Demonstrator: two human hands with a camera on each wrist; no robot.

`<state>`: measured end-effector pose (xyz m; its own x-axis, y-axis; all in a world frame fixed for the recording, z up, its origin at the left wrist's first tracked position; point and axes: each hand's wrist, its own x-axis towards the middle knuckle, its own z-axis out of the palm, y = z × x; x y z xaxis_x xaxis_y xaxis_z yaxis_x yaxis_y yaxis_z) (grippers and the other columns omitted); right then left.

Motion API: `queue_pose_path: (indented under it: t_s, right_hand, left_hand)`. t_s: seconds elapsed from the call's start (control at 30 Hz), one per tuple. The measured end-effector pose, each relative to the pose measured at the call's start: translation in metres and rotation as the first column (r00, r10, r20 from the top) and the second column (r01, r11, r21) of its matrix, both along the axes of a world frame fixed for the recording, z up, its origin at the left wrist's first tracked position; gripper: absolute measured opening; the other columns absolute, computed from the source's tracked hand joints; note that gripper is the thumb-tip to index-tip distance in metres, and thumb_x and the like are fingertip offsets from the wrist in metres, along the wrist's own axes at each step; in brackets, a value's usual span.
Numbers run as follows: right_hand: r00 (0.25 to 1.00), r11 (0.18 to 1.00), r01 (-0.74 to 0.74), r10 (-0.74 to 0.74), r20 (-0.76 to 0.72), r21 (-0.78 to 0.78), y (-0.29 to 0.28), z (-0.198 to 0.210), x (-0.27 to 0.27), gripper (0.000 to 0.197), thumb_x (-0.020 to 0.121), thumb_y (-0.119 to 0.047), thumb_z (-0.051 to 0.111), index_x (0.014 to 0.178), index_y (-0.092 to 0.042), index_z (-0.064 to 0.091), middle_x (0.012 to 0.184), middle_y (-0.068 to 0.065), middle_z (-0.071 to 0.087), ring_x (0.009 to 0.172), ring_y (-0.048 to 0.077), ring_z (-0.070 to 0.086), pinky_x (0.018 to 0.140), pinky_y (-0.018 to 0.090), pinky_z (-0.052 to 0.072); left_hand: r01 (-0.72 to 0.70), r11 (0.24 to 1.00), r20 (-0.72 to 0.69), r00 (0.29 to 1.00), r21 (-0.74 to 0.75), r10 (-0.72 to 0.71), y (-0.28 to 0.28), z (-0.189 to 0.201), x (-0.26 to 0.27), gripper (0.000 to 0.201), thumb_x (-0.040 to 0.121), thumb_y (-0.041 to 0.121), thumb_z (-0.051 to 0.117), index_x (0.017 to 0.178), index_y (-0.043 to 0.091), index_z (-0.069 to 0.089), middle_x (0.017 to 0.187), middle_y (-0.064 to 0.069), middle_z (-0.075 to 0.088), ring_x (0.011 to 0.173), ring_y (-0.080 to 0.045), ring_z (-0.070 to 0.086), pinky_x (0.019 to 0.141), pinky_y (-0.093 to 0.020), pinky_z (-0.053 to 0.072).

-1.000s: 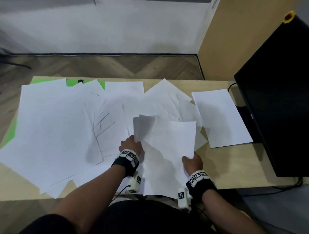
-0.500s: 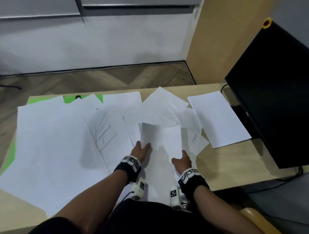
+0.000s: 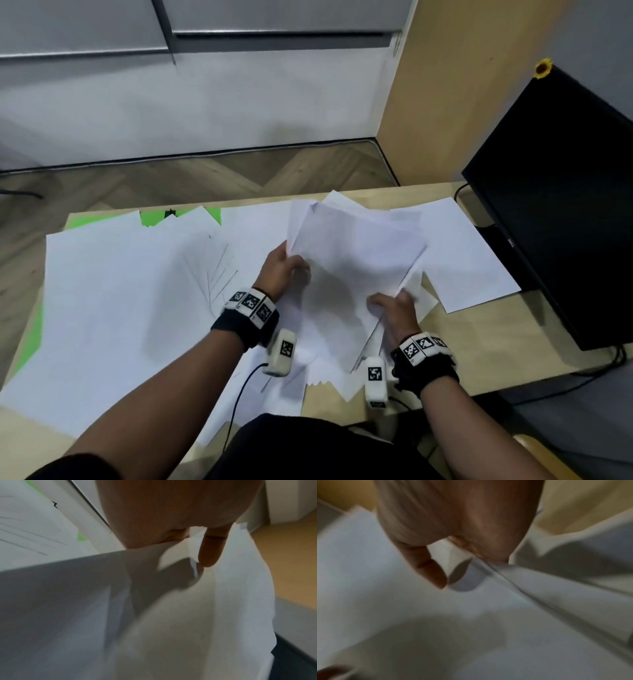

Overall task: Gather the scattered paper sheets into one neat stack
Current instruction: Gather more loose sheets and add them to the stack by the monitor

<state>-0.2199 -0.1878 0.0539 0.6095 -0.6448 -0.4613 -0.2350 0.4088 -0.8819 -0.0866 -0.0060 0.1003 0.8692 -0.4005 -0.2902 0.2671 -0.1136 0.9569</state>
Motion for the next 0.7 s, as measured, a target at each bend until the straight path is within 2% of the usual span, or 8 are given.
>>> queue_pose_path:
  t_s: [0.07, 0.13, 0.2, 0.3, 0.4, 0.47, 0.57, 0.7]
  right_hand:
    - [0.995, 0.99, 0.045, -0.033, 0.09, -0.136, 0.009, 0.028, 0.011, 0.024, 0.06, 0.004, 0.072, 0.079, -0.01, 0.067, 0.079, 0.007, 0.068, 0.07, 0.018, 0.064, 0.066, 0.028, 0.054]
    - [0.983, 0.963, 0.11, -0.07, 0.169, -0.244, 0.013, 0.049, 0.018, 0.027, 0.069, 0.014, 0.069, 0.081, -0.01, 0.067, 0.082, 0.004, 0.069, 0.065, 0.007, 0.065, 0.063, 0.019, 0.053]
    - [0.958, 0.943, 0.2, -0.131, 0.257, -0.267, 0.015, 0.063, 0.021, 0.03, 0.071, 0.018, 0.068, 0.087, -0.007, 0.065, 0.085, 0.002, 0.068, 0.065, -0.002, 0.065, 0.065, 0.012, 0.05]
    - [0.937, 0.919, 0.258, -0.164, 0.307, -0.299, 0.016, 0.068, 0.018, 0.035, 0.071, 0.02, 0.07, 0.09, -0.008, 0.062, 0.088, 0.001, 0.066, 0.068, -0.009, 0.064, 0.07, 0.007, 0.048]
    - [0.96, 0.925, 0.212, -0.137, 0.243, -0.315, 0.021, 0.06, 0.015, 0.049, 0.064, 0.007, 0.076, 0.11, 0.001, 0.06, 0.101, 0.014, 0.071, 0.083, 0.009, 0.07, 0.077, 0.021, 0.053]
    - [0.974, 0.928, 0.19, -0.137, 0.179, -0.321, 0.027, 0.057, 0.014, 0.059, 0.06, -0.006, 0.075, 0.117, 0.0, 0.06, 0.108, 0.017, 0.071, 0.094, 0.023, 0.07, 0.084, 0.034, 0.056]
    - [0.979, 0.928, 0.18, -0.136, 0.153, -0.325, 0.032, 0.06, 0.016, 0.062, 0.059, -0.008, 0.073, 0.12, -0.006, 0.06, 0.109, 0.011, 0.071, 0.097, 0.024, 0.069, 0.088, 0.036, 0.055]
    - [0.982, 0.918, 0.171, -0.128, 0.139, -0.358, 0.029, 0.064, 0.017, 0.068, 0.06, -0.007, 0.07, 0.127, -0.009, 0.056, 0.113, 0.01, 0.069, 0.101, 0.024, 0.068, 0.092, 0.037, 0.055]
  left_hand:
    - [-0.056, 0.997, 0.042, 0.997, -0.061, 0.059, 0.001, 0.014, 0.005, 0.023, 0.054, 0.008, 0.058, 0.076, 0.012, 0.063, 0.068, -0.001, 0.066, 0.062, -0.019, 0.059, 0.06, -0.029, 0.048]
    - [-0.101, 0.985, 0.07, 0.991, -0.143, 0.112, 0.001, 0.028, 0.008, 0.025, 0.052, 0.006, 0.056, 0.075, 0.012, 0.064, 0.066, 0.001, 0.066, 0.061, -0.018, 0.059, 0.06, -0.029, 0.049]
    - [-0.128, 0.968, 0.095, 0.984, -0.216, 0.151, 0.002, 0.041, 0.009, 0.025, 0.052, 0.003, 0.055, 0.074, 0.011, 0.064, 0.064, 0.001, 0.066, 0.059, -0.019, 0.058, 0.058, -0.027, 0.05]
    - [-0.09, 0.964, 0.174, 0.975, -0.25, 0.136, 0.009, 0.045, 0.011, 0.036, 0.05, 0.008, 0.062, 0.085, 0.011, 0.064, 0.075, -0.003, 0.066, 0.068, -0.019, 0.06, 0.061, -0.027, 0.051]
    - [-0.034, 0.992, 0.238, 0.969, -0.126, 0.063, 0.012, 0.027, 0.009, 0.047, 0.053, 0.012, 0.064, 0.099, 0.007, 0.062, 0.085, -0.002, 0.067, 0.077, -0.016, 0.063, 0.07, -0.032, 0.052]
    - [-0.033, 0.998, 0.235, 0.971, -0.051, 0.045, 0.011, 0.014, 0.006, 0.045, 0.057, 0.008, 0.061, 0.101, 0.014, 0.064, 0.09, 0.0, 0.069, 0.083, -0.017, 0.064, 0.077, -0.039, 0.054]
    - [-0.074, 0.997, 0.199, 0.977, -0.032, 0.079, 0.009, 0.007, 0.005, 0.039, 0.057, 0.01, 0.061, 0.094, 0.024, 0.064, 0.091, 0.0, 0.069, 0.085, -0.02, 0.063, 0.083, -0.043, 0.052]
    - [-0.098, 0.994, 0.155, 0.982, -0.052, 0.105, 0.009, 0.008, 0.004, 0.033, 0.06, 0.013, 0.062, 0.091, 0.025, 0.062, 0.086, 0.001, 0.068, 0.079, -0.017, 0.061, 0.073, -0.035, 0.052]
